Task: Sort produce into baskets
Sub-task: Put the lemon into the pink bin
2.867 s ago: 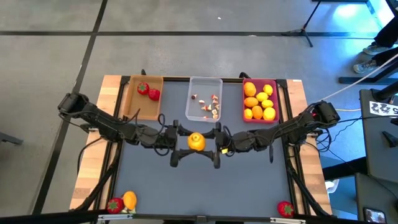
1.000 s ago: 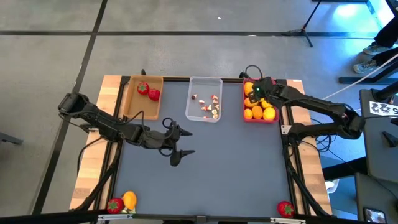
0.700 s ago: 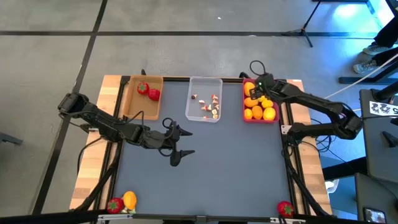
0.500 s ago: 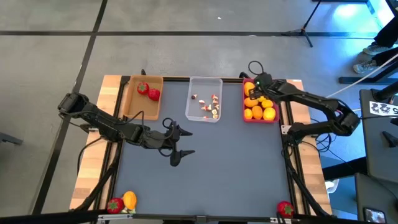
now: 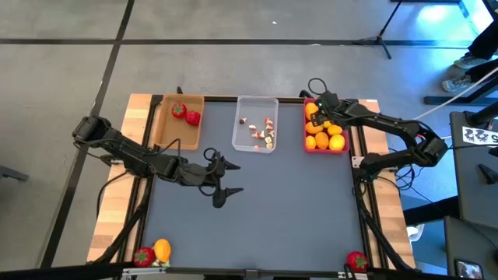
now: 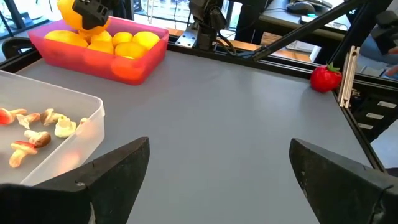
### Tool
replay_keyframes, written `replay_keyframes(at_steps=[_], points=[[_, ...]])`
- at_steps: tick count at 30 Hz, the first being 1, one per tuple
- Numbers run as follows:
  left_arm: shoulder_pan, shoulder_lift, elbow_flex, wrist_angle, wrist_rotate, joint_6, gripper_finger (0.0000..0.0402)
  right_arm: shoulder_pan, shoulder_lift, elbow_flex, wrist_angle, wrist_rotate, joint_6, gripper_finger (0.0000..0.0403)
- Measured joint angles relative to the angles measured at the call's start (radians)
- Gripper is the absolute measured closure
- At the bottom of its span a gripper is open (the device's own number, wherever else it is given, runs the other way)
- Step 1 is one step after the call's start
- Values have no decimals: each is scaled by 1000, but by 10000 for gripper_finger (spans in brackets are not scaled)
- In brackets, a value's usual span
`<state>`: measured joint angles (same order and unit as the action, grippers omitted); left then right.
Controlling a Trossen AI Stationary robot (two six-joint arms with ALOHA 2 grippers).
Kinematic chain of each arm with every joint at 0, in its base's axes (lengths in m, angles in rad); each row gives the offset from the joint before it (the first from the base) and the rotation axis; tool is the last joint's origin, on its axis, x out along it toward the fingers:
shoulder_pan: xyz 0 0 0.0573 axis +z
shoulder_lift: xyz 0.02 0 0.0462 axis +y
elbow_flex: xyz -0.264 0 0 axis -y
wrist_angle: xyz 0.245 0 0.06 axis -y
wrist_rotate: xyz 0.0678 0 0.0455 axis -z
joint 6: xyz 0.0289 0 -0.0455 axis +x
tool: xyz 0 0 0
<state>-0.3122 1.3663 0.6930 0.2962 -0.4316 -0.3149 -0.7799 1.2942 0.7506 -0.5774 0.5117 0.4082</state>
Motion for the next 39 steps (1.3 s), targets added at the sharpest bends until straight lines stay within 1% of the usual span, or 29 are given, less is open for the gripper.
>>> replay_keyframes(at_steps=[2, 4, 11, 16, 22, 24, 28, 31, 34, 36, 39], points=[[0, 0, 0, 0, 0, 0, 20, 0, 0, 0, 1, 0, -9, 13], [0, 0, 0, 0, 0, 0, 20, 0, 0, 0, 2, 0, -23, 8], [0, 0, 0, 0, 0, 0, 20, 3, -5, 24, -20, 36, -50, 33], [0, 0, 0, 1, 0, 3, 20, 86, -55, 91, -70, 35, -51, 38], [0, 0, 0, 2, 2, -23, 20, 283, -140, 141, -73, 35, -44, 39], [-3, -3, 0, -1, 29, -6, 20, 368, -161, 142, -66, 35, -28, 39], [-27, -51, 37, -137, 59, 2, 20, 524, -165, 141, -68, 34, 29, 39], [-53, -100, 73, -300, 59, -40, 20, 632, -147, 140, -51, 34, 53, 39], [-92, -139, 100, -427, 58, -101, 20, 730, -123, 138, -10, 49, 58, 39], [-120, -155, 108, -467, 60, -155, 20, 787, -105, 138, 29, 72, 65, 39], [-165, -167, 108, -530, 60, -253, 20, 857, -77, 138, 143, 80, 83, 39]])
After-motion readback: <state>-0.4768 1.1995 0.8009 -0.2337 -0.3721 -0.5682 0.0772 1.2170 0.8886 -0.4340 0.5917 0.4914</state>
